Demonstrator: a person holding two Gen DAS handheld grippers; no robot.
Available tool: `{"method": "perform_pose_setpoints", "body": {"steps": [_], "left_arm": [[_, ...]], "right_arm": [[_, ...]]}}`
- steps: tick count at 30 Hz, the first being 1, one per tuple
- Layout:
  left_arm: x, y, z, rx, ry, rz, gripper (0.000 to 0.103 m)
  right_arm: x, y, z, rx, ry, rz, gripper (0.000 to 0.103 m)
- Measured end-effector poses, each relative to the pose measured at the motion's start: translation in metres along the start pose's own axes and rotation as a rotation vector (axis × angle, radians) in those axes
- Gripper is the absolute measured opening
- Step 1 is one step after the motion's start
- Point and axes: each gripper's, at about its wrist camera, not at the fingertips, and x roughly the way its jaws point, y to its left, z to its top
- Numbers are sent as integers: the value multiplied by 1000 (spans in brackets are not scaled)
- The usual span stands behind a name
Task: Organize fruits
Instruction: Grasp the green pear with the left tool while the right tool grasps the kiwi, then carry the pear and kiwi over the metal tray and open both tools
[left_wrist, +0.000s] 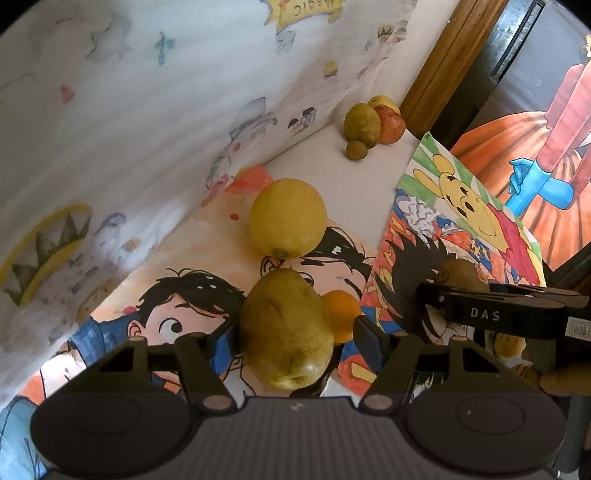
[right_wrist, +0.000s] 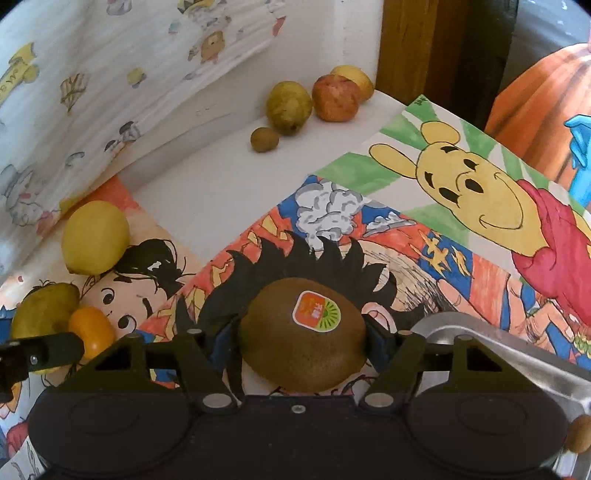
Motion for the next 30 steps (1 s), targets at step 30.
{"method": "perform_pose_setpoints", "body": {"steps": [30], "left_arm": [[-1, 9, -2, -92, -19, -2, 59]], "right_arm": [[-31, 33, -39, 84, -21, 46, 67]]}}
